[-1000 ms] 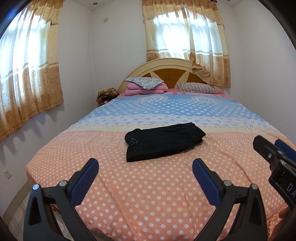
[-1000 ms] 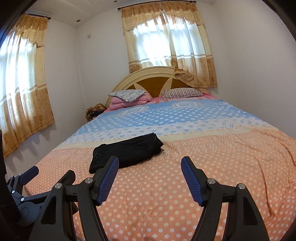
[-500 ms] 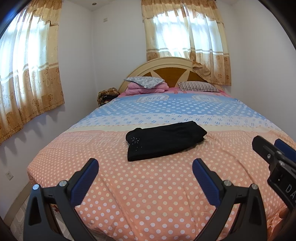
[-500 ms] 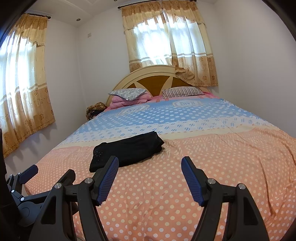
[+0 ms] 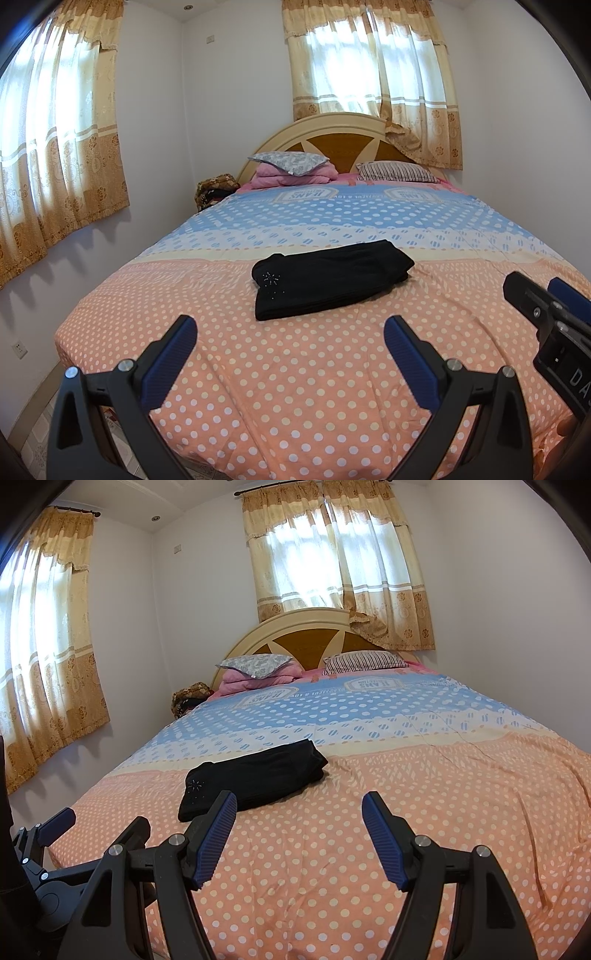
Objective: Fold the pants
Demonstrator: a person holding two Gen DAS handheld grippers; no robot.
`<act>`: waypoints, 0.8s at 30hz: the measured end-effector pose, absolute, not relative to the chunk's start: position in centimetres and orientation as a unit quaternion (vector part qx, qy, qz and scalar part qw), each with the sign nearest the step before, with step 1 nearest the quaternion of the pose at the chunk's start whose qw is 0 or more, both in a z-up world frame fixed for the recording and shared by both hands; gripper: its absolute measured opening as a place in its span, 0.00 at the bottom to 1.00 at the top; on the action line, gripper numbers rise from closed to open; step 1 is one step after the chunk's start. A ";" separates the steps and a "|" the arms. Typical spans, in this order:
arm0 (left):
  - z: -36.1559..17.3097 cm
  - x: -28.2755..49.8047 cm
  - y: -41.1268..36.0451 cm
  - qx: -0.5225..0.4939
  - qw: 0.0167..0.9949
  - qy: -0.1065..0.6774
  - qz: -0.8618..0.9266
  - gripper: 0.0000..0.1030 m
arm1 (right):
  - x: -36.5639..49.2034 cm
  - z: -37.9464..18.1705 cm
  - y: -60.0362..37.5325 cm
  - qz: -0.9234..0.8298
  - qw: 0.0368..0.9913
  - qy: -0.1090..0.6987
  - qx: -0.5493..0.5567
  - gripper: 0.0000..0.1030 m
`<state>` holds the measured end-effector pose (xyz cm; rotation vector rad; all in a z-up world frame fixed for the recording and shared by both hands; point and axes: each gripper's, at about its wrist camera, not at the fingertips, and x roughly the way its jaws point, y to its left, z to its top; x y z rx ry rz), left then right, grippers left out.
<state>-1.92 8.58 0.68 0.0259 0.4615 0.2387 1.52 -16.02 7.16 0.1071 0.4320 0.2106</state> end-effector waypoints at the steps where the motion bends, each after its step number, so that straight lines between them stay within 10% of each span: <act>1: 0.7 -1.9 8.6 0.013 0.966 0.228 0.118 1.00 | 1.5 7.1 -16.0 0.105 0.970 0.214 0.053 0.70; 24: 0.3 -1.8 8.9 0.009 0.965 0.231 0.122 1.00 | 1.8 6.9 -16.0 0.108 0.969 0.216 0.052 0.70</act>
